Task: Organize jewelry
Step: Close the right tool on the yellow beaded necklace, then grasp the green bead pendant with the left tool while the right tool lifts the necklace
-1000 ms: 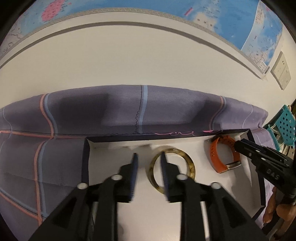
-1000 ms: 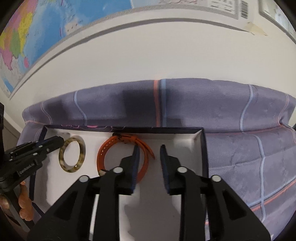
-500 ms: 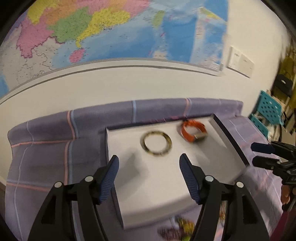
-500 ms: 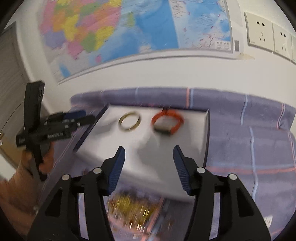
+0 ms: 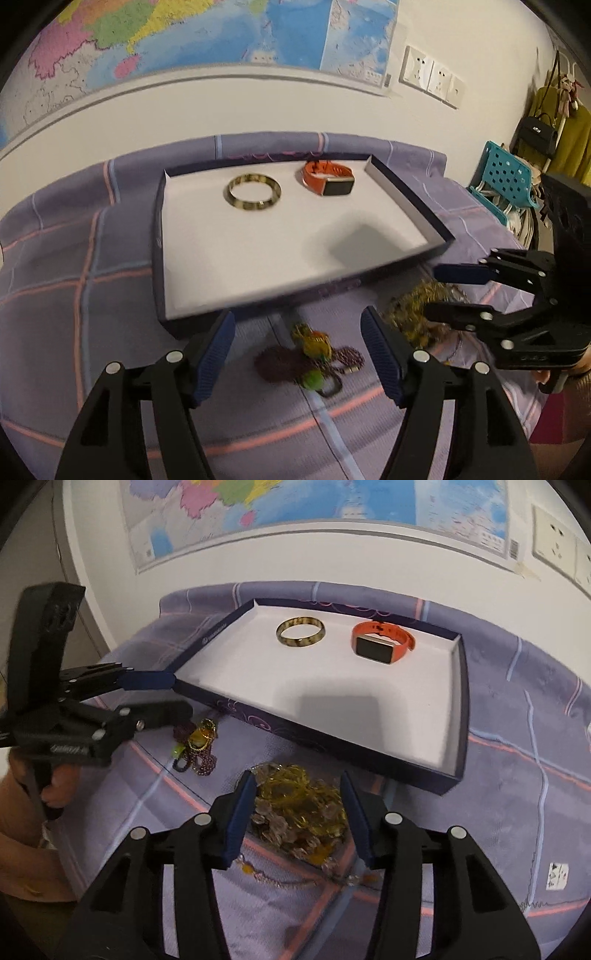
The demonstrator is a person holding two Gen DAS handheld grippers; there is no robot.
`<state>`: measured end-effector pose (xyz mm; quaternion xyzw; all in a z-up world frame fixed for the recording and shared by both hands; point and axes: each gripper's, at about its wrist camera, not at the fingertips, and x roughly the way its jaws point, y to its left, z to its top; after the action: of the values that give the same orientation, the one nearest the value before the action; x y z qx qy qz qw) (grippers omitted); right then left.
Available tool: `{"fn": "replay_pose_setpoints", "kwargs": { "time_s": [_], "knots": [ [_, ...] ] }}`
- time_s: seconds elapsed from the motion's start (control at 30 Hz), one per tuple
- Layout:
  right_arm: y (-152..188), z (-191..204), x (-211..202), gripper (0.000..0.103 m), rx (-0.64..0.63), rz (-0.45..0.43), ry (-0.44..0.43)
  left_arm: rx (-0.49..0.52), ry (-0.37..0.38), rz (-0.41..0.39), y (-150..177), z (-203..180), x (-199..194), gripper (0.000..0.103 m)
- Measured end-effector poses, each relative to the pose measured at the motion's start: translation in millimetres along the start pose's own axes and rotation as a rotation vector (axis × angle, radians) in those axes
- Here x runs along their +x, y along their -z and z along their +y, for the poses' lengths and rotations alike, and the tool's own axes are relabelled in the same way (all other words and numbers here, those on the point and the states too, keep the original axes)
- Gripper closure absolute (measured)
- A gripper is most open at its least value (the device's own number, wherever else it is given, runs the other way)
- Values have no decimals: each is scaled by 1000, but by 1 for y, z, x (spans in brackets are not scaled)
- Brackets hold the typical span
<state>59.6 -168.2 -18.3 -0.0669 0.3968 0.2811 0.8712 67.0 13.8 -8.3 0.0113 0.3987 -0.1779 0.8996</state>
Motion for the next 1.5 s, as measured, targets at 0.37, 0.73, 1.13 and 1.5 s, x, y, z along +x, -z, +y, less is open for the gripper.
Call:
{"fn": "replay_pose_setpoints", "kwargs": {
  "time_s": [0.37, 0.73, 1.13, 1.5],
  "knots": [
    [5, -7, -5, 93, 35, -22, 17, -28, 17, 14, 12, 1, -4, 34],
    [-10, -24, -81, 93, 169, -194, -112, -20, 34, 4, 21, 1, -13, 34],
    [-9, -4, -125, 93, 129, -258, -190, 38, 55, 5, 34, -6, -21, 37],
    [20, 14, -102, 93, 124, -145, -269, 90, 80, 31, 33, -13, -10, 69]
  ]
}}
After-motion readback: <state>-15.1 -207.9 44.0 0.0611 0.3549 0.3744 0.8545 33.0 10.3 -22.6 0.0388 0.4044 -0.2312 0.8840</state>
